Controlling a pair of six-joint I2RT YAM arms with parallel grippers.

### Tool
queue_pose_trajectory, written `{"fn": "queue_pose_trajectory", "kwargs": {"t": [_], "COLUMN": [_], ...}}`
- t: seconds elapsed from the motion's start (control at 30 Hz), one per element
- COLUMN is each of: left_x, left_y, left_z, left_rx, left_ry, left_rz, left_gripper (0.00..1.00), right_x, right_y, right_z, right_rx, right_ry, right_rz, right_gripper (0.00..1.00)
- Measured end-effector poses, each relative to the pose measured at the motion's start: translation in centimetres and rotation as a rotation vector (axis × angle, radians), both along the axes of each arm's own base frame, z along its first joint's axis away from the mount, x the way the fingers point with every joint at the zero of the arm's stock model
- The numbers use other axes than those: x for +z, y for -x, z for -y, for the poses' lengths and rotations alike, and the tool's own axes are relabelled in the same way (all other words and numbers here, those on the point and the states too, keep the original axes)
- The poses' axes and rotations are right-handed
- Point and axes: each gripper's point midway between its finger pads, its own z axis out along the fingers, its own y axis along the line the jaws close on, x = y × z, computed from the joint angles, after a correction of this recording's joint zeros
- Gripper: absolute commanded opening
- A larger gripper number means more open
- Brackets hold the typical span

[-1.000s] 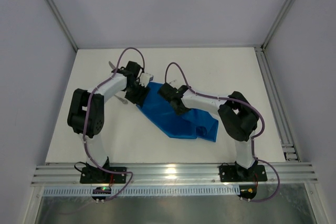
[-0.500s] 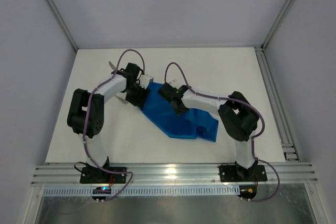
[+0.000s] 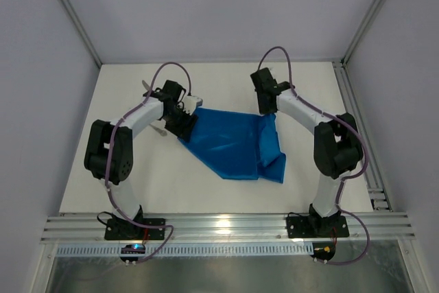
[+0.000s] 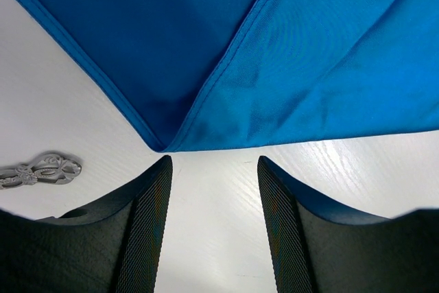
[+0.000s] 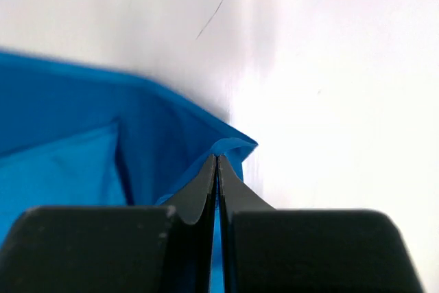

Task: Fold the napkin into a case and place the utensils inside
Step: Flatten out the crumpled napkin at the center of the board.

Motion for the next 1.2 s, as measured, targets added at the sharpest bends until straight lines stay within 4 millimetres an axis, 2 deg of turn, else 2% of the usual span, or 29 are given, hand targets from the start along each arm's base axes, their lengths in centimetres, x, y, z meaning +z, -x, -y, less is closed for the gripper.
{"fn": "queue_pose_trajectory", "kwargs": {"t": [0.1, 0.2, 0.23, 0.27, 0.37, 0.43, 0.53, 0.6, 0.67, 0.73, 0.8, 0.83, 0.93, 1.03, 1.1, 1.2], "left_x": [0.0, 0.1, 0.2, 0.3, 0.9, 1.5, 2.3, 2.8, 3.6, 4.8, 6.1, 6.4, 6.6, 5.1, 3.5, 1.3], "left_y": [0.0, 0.0, -0.1, -0.1, -0.3, -0.4, -0.5, -0.5, -0.5, -1.3, -2.8, -3.4, -4.9, -6.3, -6.8, -7.2], "left_z": [0.0, 0.0, 0.0, 0.1, 0.7, 1.4, 3.0, 3.9, 5.2, 7.0, 10.1, 11.4, 15.8, 19.1, 20.5, 21.5], "left_rx": [-0.001, -0.006, -0.011, -0.015, -0.041, -0.061, -0.098, -0.123, -0.153, -0.181, -0.213, -0.219, -0.224, -0.206, -0.182, -0.133], "left_ry": [-0.001, -0.002, -0.003, -0.003, -0.002, 0.003, 0.017, 0.024, 0.03, 0.041, 0.068, 0.082, 0.12, 0.132, 0.131, 0.124], "left_rz": [0.001, 0.003, 0.005, 0.008, 0.022, 0.036, 0.06, 0.073, 0.088, 0.12, 0.168, 0.183, 0.21, 0.212, 0.199, 0.169], "left_gripper": [0.55, 0.55, 0.55, 0.55, 0.55, 0.55, 0.58, 0.59, 0.59, 0.58, 0.57, 0.57, 0.58, 0.63, 0.67, 0.69], "right_x": [1.2, 1.4, 1.3, 1.0, 0.0, -0.2, 0.1, 1.1, 2.2, 3.5, 4.2, 4.0, 1.4, -3.0, -4.8, -5.9], "right_y": [-3.8, -6.3, -6.8, -7.4, -8.7, -9.2, -8.6, -7.2, -4.1, -0.5, 3.2, 4.3, 8.5, 12.1, 14.0, 15.2], "right_z": [2.1, 3.4, 3.9, 4.5, 6.6, 8.1, 10.6, 11.9, 12.3, 11.9, 11.2, 10.9, 9.9, 9.3, 9.2, 8.9], "right_rx": [-0.056, -0.089, -0.101, -0.116, -0.175, -0.213, -0.27, -0.308, -0.328, -0.33, -0.328, -0.326, -0.33, -0.349, -0.363, -0.374], "right_ry": [-0.032, -0.067, -0.073, -0.081, -0.109, -0.126, -0.139, -0.154, -0.18, -0.226, -0.27, -0.291, -0.322, -0.313, -0.306, -0.32], "right_rz": [0.047, 0.072, 0.071, 0.068, 0.045, 0.028, 0.017, 0.024, 0.026, 0.047, 0.059, 0.07, 0.017, -0.108, -0.167, -0.191], "right_gripper": [0.04, 0.04, 0.07, 0.32, 0.68, 0.71, 0.72, 0.7, 0.67, 0.6, 0.57, 0.56, 0.56, 0.56, 0.55, 0.55]}}
